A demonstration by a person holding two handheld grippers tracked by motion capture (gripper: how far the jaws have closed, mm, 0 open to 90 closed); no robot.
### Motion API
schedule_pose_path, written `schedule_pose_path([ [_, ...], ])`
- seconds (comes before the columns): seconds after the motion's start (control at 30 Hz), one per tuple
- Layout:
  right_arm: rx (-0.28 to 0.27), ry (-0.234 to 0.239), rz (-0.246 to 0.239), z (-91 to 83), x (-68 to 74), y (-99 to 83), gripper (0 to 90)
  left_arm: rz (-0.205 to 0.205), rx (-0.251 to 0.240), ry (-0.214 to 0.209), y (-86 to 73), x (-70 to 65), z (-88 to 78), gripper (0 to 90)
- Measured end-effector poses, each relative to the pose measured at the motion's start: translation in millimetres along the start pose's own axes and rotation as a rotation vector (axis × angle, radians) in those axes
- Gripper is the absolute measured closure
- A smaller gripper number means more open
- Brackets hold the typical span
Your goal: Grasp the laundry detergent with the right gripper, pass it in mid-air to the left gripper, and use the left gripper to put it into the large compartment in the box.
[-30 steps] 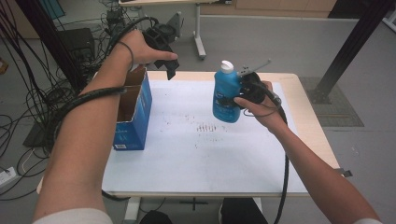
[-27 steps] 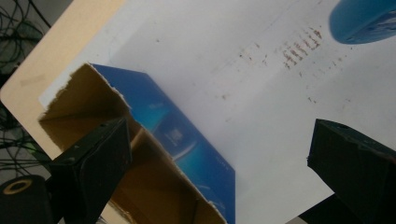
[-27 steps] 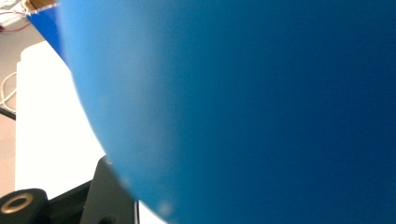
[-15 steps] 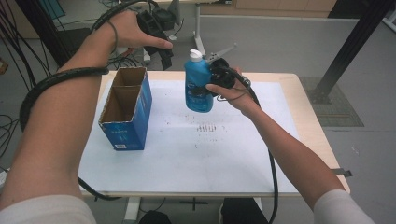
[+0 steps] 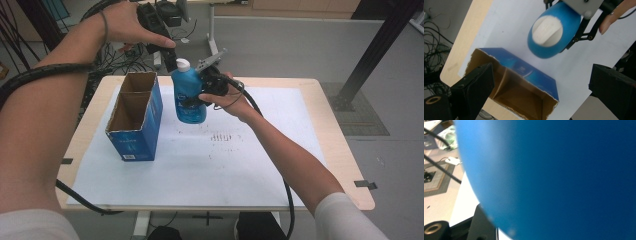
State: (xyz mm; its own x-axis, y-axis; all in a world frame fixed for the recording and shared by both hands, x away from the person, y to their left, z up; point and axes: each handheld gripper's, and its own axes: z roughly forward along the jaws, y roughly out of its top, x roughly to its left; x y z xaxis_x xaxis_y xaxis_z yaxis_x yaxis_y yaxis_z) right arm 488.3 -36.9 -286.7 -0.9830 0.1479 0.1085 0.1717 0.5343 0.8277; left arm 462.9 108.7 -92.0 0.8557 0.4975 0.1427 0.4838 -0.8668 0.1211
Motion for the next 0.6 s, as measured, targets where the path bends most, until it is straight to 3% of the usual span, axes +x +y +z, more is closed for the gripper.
schedule_pose_path([
  [0.23,0.008,0.044,-0.055,10.8,11.6,2.4,44.3,0.071,0.033,-0.009,-1.7,-14.3,8.6,6.5],
  [0.37,0.018,0.047,-0.079,9.3,16.5,0.7,44.3,0.075,0.041,-0.023,-1.6,-22.0,15.1,6.5],
  [0.5,-0.011,0.072,-0.072,4.6,19.0,-5.0,44.3,0.118,0.055,-0.040,1.3,-31.8,20.8,6.4],
  [0.6,-0.010,0.065,-0.082,1.3,22.0,-8.8,44.4,0.139,0.058,-0.047,4.0,-38.1,23.0,6.4],
])
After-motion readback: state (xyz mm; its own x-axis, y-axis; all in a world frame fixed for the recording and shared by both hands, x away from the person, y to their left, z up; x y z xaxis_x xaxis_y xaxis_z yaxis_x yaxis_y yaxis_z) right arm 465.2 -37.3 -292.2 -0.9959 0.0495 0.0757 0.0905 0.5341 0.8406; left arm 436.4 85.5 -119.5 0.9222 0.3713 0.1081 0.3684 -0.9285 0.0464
